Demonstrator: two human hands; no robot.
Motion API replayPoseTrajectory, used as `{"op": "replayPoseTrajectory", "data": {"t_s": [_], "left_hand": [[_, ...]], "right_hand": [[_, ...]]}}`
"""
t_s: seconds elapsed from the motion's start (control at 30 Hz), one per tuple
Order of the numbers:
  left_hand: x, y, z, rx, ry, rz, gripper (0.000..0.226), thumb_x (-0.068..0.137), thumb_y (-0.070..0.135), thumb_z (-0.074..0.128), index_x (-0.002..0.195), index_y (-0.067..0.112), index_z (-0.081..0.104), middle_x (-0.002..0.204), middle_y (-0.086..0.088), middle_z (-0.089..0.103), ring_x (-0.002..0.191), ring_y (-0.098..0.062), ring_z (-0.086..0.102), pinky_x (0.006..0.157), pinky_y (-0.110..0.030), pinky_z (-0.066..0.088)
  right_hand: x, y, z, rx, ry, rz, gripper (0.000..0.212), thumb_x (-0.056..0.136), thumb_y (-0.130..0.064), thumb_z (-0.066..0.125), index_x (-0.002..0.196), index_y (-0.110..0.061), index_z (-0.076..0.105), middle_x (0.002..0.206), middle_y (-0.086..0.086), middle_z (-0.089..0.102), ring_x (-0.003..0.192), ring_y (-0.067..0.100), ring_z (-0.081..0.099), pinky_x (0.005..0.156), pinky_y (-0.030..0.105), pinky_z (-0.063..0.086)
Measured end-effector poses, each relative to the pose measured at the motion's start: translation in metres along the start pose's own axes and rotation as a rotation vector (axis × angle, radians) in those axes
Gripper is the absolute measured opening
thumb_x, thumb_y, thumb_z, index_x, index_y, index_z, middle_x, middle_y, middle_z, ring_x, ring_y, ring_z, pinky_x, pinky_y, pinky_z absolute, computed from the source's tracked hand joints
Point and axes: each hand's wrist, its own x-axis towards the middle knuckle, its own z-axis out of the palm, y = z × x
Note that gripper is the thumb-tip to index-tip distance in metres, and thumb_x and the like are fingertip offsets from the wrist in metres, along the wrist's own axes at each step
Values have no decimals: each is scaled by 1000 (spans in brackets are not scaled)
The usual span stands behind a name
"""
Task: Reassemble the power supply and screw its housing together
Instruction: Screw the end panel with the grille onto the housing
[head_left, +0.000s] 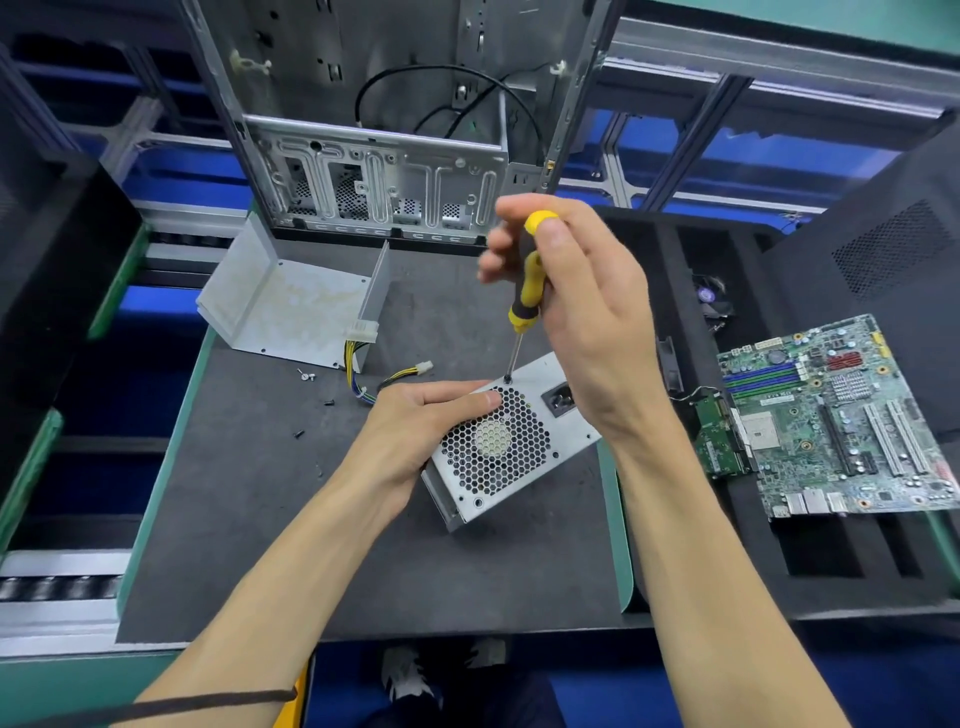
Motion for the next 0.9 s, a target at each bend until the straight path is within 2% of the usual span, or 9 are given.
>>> {"op": "replayPoseTrajectory", "data": {"t_s": [0.1,0.2,0.3,0.4,0.5,0.63,0.7,0.77,0.9], "left_hand": [[0,-1,0,-12,-6,1,19,84,11,77,103,8,80,101,-14,78,94,-25,76,77,-26,61],[0,-1,0,-16,-3,4,18,84,12,77,102,8,81,101,-13,78,95,-25,76,77,-26,61],[0,-2,0,-17,-3,9,16,84,11,77,100,9,81,101,-13,78,93,-24,76,75,-26,60],[-1,-2,1,-15,-3,14,17,84,11,77,101,8,81,101,-14,78,94,-25,76,75,-26,60],[-1,-2,1,-2,0,24,20,85,13,77,104,8,80,102,-14,78,96,-26,76,80,-28,61],[-1,-2,1,-3,7,28,18,85,12,77,102,8,81,102,-13,78,96,-26,76,80,-27,61],[-2,-3,2,6,9,34,15,85,13,77,99,11,82,101,-12,78,95,-24,76,77,-26,61],[-2,-4,3,24,21,48,12,86,15,77,96,14,82,100,-10,79,93,-22,76,76,-25,60],[-4,-5,2,50,27,40,16,93,29,71,94,17,82,101,-4,79,93,-16,76,77,-23,59]], "right_hand": [[0,2,2,25,60,-37,7,101,-2,51,107,-5,49,84,6,68,70,19,66,69,31,54],[1,3,2,61,106,-6,6,100,-10,48,106,-10,48,71,-1,49,60,13,44,58,29,37],[3,1,-1,44,54,54,33,100,-17,36,127,-14,54,83,-4,50,72,11,44,67,29,36],[-3,1,-2,-86,-1,15,34,103,-11,39,133,-9,55,97,-3,59,89,13,60,87,29,48],[-10,2,0,-187,-17,-92,22,101,-1,53,123,-1,56,104,9,68,94,21,73,92,37,55],[-9,0,-4,-182,112,-121,31,92,1,70,96,-18,46,90,13,68,76,26,73,75,42,60],[-8,0,-4,-132,152,-105,28,94,-1,66,96,-17,43,83,10,59,67,25,61,65,36,52],[-9,3,-3,-78,138,-75,10,100,-15,56,104,-16,47,81,5,49,66,20,46,62,31,42],[-8,5,-3,14,95,24,29,102,-26,34,115,-16,59,81,-5,47,71,14,41,67,29,36]]}}
